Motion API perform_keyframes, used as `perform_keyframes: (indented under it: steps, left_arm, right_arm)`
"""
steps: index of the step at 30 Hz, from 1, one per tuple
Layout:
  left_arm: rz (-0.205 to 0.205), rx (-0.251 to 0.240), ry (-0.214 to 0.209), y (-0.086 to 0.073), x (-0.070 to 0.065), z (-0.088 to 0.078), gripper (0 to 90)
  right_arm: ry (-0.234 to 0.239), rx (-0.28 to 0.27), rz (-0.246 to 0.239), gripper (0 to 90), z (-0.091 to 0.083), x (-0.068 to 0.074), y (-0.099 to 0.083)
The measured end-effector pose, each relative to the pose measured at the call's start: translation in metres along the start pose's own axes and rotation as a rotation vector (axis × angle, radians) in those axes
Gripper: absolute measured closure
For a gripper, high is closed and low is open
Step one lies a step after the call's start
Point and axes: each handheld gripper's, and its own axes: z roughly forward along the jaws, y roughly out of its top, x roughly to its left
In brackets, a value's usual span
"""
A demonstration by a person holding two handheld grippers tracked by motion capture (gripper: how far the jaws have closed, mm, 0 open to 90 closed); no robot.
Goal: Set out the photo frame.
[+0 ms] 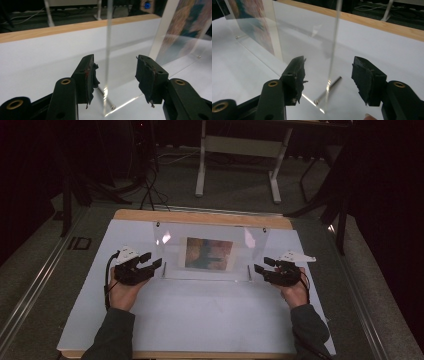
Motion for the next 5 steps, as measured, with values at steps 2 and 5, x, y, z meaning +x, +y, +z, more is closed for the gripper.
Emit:
perform_keyframes:
  steps: [2, 5]
  left_arm:
    - [-0.006, 0.007, 0.02, -0.004, 0.003, -0.003, 49.0]
    - [-0.032, 0.014, 0.046, -0.01, 0.008, -0.007, 49.0]
  right_arm:
    - [0.0, 0.005, 0.004, 42.8, -0.004, -0.003, -0.004]
    - [-0.02, 0.019, 0.018, 42.4, -0.011, -0.011, -0.013]
